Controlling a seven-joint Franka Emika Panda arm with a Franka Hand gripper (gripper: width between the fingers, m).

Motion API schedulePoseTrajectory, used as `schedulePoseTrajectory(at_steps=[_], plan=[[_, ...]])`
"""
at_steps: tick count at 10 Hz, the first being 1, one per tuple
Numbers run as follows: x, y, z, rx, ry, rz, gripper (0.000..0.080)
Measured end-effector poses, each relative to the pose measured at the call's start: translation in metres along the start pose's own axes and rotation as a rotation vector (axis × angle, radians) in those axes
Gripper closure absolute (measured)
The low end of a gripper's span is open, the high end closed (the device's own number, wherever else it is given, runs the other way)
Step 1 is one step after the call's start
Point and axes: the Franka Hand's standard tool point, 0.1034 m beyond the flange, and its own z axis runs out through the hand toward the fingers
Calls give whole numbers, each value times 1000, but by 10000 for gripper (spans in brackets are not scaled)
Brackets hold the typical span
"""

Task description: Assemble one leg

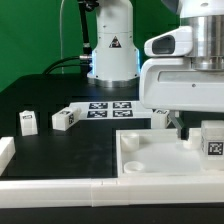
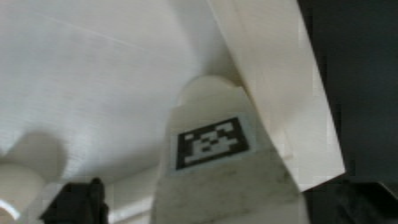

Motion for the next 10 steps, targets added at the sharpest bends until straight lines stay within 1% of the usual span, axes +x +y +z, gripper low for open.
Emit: schedulePoseTrajectory(at_steps=[1, 2, 3, 4, 8, 9, 10], plan=[[0, 1, 0, 0, 0, 4, 237], [0, 1, 0, -1, 0, 4, 237], [0, 1, 0, -1, 0, 4, 382], [1, 3, 0, -5, 1, -1, 494], [3, 7, 0, -12, 4, 34, 494], [3, 9, 0, -19, 8, 146, 495], [4, 16, -1, -47, 24, 258, 495]])
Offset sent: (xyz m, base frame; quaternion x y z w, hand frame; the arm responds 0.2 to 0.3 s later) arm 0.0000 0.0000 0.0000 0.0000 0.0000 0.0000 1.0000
